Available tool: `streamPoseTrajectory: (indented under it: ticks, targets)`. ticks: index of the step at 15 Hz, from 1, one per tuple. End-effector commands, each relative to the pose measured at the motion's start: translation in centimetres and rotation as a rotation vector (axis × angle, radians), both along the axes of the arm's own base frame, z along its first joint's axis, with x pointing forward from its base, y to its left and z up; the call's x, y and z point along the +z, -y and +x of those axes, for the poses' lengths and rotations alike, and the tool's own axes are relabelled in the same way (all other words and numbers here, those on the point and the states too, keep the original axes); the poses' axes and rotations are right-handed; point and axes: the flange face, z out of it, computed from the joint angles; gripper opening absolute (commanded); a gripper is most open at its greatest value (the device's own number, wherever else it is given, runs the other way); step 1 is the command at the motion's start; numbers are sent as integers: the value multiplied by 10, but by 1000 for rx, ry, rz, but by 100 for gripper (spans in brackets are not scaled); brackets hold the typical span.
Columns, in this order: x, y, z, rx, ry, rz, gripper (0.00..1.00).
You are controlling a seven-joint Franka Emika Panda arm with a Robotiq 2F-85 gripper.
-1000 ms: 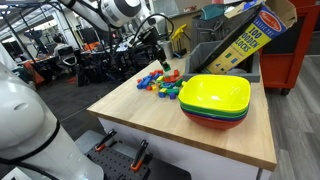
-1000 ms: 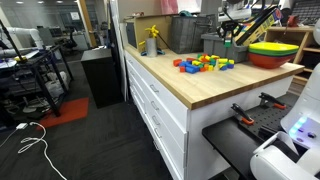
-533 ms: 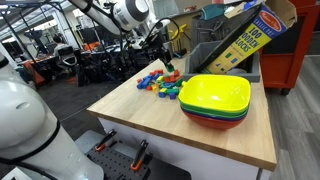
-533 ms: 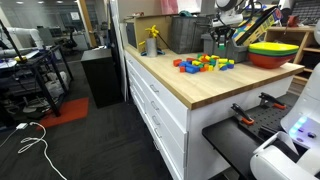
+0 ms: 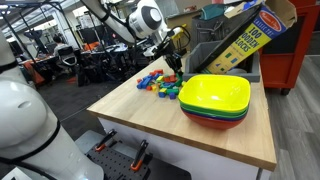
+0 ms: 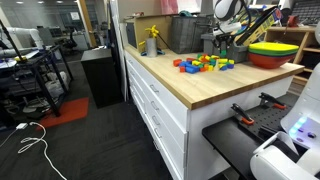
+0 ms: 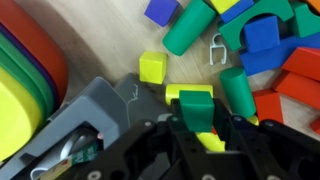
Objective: Pick up the green cylindrical block and move it a little forward on the table, pick up the green square block and move it a little forward on the table
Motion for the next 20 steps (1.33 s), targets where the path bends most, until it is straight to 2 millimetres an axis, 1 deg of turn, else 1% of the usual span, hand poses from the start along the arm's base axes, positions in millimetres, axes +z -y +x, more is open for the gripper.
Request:
streamPoseTrajectory:
  ticks: [1, 5, 6, 7, 9, 10, 12, 13, 15, 19, 20]
  targets:
    - [-14, 10, 4, 16, -35, -6, 9]
    - [-32, 10, 0, 13, -68, -2, 9]
    - [-35, 10, 0, 12, -72, -2, 17]
    - [-37, 9, -1, 14, -74, -3, 56]
    - [-38, 7, 1, 34, -68, -16, 67]
    - [-37, 6, 2, 44, -61, -20, 75]
    - [-28, 5, 1, 67, -50, -40, 89]
    - [-22, 4, -1, 78, -41, -46, 97]
    - [-5, -5, -7, 115, -19, -46, 100]
    - [35, -25, -26, 220, 39, -29, 100]
    - [46, -34, -33, 258, 62, -19, 100]
